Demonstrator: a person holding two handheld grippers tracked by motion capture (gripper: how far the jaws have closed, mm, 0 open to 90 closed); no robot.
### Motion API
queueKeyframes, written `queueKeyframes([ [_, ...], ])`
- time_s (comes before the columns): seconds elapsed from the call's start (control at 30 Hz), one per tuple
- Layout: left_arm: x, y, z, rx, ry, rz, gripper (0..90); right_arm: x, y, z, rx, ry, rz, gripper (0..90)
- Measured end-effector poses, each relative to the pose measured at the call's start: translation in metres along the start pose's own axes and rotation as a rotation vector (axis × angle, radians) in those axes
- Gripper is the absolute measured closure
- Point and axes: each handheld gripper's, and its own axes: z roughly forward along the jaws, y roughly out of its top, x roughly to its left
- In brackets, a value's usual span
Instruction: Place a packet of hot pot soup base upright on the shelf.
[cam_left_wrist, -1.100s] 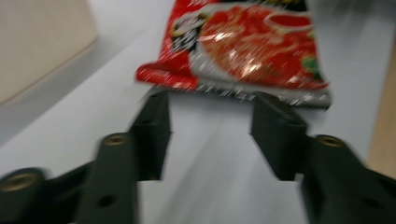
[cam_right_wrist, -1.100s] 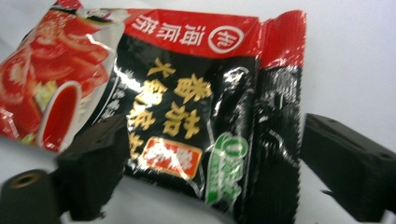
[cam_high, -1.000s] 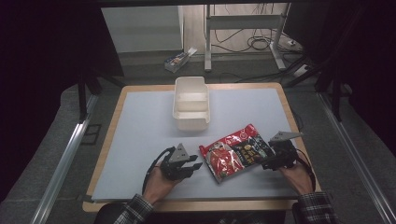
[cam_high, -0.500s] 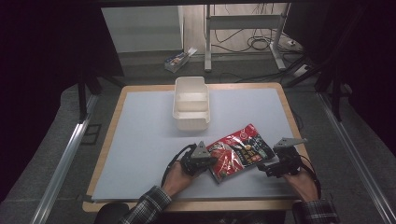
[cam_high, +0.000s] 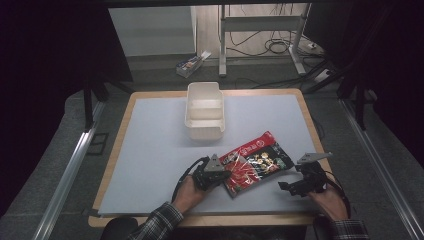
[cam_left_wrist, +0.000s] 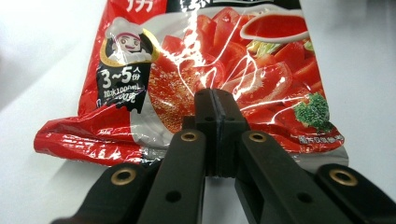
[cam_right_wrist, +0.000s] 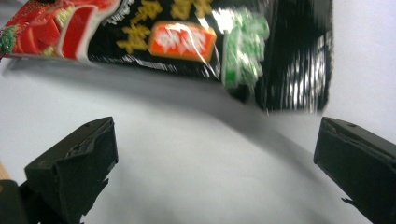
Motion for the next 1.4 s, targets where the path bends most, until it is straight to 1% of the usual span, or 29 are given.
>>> queueKeyframes([
  [0.1, -0.001, -0.003, -0.001, -0.009, 0.003, -0.014, 90.0, -0.001, -0.002, -0.003, 0.003, -0.008, 0.003, 0.0],
  [0.13, -0.001, -0.003, -0.001, -0.004, 0.004, -0.008, 90.0, -0.001, -0.003, -0.003, 0.000, -0.012, 0.005, 0.0],
  [0.2, -0.001, -0.005, -0.002, -0.003, 0.006, -0.013, 90.0, -0.001, -0.003, -0.004, -0.002, -0.019, 0.001, 0.3],
  [0.3, -0.002, -0.007, -0.004, 0.000, 0.004, -0.022, 90.0, 0.000, -0.002, -0.005, -0.003, -0.030, -0.019, 0.5],
  [0.47, 0.000, -0.009, -0.004, 0.010, -0.007, -0.041, 90.0, 0.006, 0.004, -0.007, -0.017, -0.011, -0.029, 0.5],
  [0.5, 0.000, -0.009, -0.005, 0.013, -0.007, -0.039, 90.0, 0.007, 0.005, -0.008, -0.023, -0.006, -0.034, 0.5],
  [0.57, 0.000, -0.009, -0.005, 0.019, -0.007, -0.043, 90.0, 0.012, 0.010, -0.010, -0.041, 0.011, -0.037, 0.5],
  [0.63, 0.001, -0.009, -0.004, 0.020, -0.014, -0.056, 90.0, 0.016, 0.016, -0.011, -0.064, 0.016, -0.025, 0.6],
  [0.7, 0.002, -0.009, -0.004, 0.023, -0.017, -0.059, 90.0, 0.020, 0.021, -0.012, -0.064, 0.028, -0.020, 0.8],
  [0.73, 0.002, -0.009, -0.005, 0.030, -0.020, -0.056, 90.0, 0.023, 0.025, -0.012, -0.064, 0.032, -0.030, 1.2],
  [0.77, 0.002, -0.009, -0.004, 0.030, -0.022, -0.060, 90.0, 0.026, 0.030, -0.013, -0.068, 0.034, -0.040, 2.0],
  [0.83, 0.003, -0.009, -0.005, 0.032, -0.025, -0.060, 90.0, 0.035, 0.044, -0.017, -0.094, 0.075, -0.047, 4.1],
  [0.87, 0.003, -0.009, -0.005, 0.032, -0.026, -0.060, 90.0, 0.035, 0.044, -0.017, -0.094, 0.075, -0.047, 4.1],
  [0.9, 0.003, -0.009, -0.005, 0.032, -0.026, -0.055, 90.0, 0.042, 0.057, -0.021, -0.112, 0.095, -0.051, 6.0],
  [0.93, 0.003, -0.009, -0.005, 0.031, -0.023, -0.055, 90.0, 0.042, 0.057, -0.021, -0.112, 0.095, -0.051, 6.0],
  [0.97, 0.003, -0.009, -0.005, 0.032, -0.023, -0.052, 90.0, 0.046, 0.067, -0.020, -0.097, 0.080, -0.051, 7.8],
  [1.0, 0.003, -0.009, -0.005, 0.034, -0.023, -0.054, 90.0, 0.046, 0.067, -0.020, -0.097, 0.080, -0.051, 7.8],
  [1.03, 0.003, -0.009, -0.005, 0.034, -0.023, -0.056, 90.0, 0.046, 0.073, -0.018, -0.086, 0.072, -0.045, 9.1],
  [1.07, 0.003, -0.009, -0.005, 0.035, -0.021, -0.052, 90.0, 0.045, 0.079, -0.016, -0.074, 0.071, -0.028, 11.5],
  [1.13, 0.003, -0.009, -0.005, 0.034, -0.021, -0.051, 90.0, 0.042, 0.088, -0.011, -0.067, 0.076, -0.005, 14.2],
  [1.17, 0.003, -0.009, -0.005, 0.034, -0.020, -0.050, 90.0, 0.038, 0.098, -0.004, -0.062, 0.081, 0.014, 20.0],
  [1.2, 0.003, -0.009, -0.005, 0.034, -0.020, -0.050, 90.0, 0.038, 0.098, -0.004, -0.062, 0.081, 0.014, 20.0],
  [1.23, 0.003, -0.009, -0.005, 0.033, -0.020, -0.050, 90.0, 0.036, 0.100, -0.001, -0.059, 0.080, 0.016, 22.2],
  [1.27, 0.003, -0.009, -0.005, 0.032, -0.020, -0.047, 90.0, 0.035, 0.104, 0.002, -0.057, 0.081, 0.015, 26.6],
  [1.3, 0.002, -0.009, -0.004, 0.024, -0.018, -0.054, 90.0, 0.035, 0.107, 0.004, -0.061, 0.093, 0.011, 31.5],
  [1.33, 0.002, -0.009, -0.004, 0.025, -0.018, -0.053, 90.0, 0.035, 0.110, 0.006, -0.071, 0.107, 0.021, 34.4],
  [1.4, 0.001, -0.009, -0.004, 0.027, -0.015, -0.051, 90.0, 0.036, 0.114, 0.008, -0.084, 0.110, 0.037, 44.6],
])
